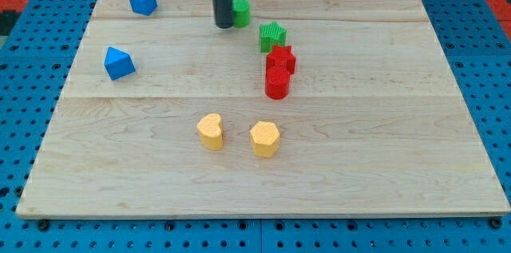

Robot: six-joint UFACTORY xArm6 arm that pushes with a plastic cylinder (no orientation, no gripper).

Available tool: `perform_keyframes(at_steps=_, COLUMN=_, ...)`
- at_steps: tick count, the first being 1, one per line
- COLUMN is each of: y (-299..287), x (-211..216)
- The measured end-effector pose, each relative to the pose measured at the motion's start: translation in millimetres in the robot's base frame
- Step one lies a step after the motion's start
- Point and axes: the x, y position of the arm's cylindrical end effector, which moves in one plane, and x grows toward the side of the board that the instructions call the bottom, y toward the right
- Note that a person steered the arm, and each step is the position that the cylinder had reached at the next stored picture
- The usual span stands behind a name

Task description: Slide the green circle towards top center

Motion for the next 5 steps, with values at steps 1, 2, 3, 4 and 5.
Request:
perform_keyframes(at_steps=1, y=-55.4, x=-3.2)
perform_keyframes(at_steps=2, y=-4.3, x=-21.2)
perform_keyframes(at_steps=3, y=10.5, x=-21.2)
perform_keyframes(at_steps=4, y=0.6, x=-25.1)
perform_keyframes(at_steps=5, y=-10.8, x=-22.3)
